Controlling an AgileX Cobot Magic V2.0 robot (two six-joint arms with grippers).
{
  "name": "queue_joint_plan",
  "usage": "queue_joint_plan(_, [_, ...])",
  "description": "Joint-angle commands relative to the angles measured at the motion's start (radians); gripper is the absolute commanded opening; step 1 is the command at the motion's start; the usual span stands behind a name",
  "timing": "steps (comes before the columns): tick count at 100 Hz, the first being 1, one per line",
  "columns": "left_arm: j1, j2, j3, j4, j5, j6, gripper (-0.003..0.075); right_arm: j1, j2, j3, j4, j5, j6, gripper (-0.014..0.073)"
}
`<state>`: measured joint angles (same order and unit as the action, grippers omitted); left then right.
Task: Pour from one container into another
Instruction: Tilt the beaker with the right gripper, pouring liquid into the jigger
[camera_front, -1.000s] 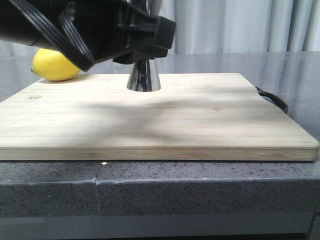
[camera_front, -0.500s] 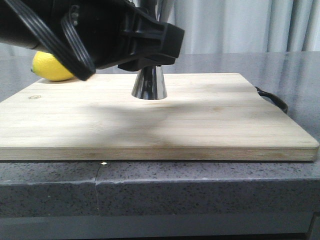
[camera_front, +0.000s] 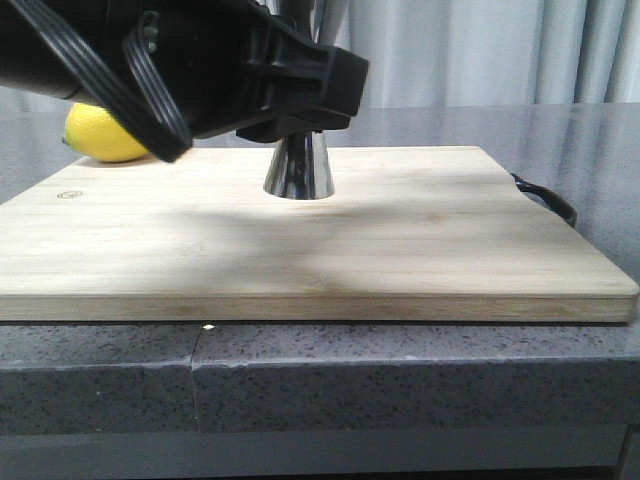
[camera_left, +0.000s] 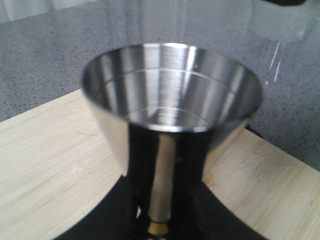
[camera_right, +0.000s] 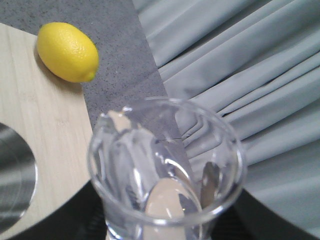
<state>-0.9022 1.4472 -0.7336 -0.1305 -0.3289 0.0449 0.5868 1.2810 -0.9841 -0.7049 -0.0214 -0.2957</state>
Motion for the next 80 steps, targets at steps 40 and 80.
queue_joint_plan(40, [-0.007,-0.024,-0.028,0.001,-0.104,-0.004,-0.0019,0.008,-0.033,-0.038,-0.078,-0.042,-0.008,0.0071])
queue_joint_plan(80, [0.031,-0.024,-0.028,0.001,-0.108,-0.004,-0.0019,0.008,-0.033,-0.038,-0.153,-0.017,-0.008,0.0066])
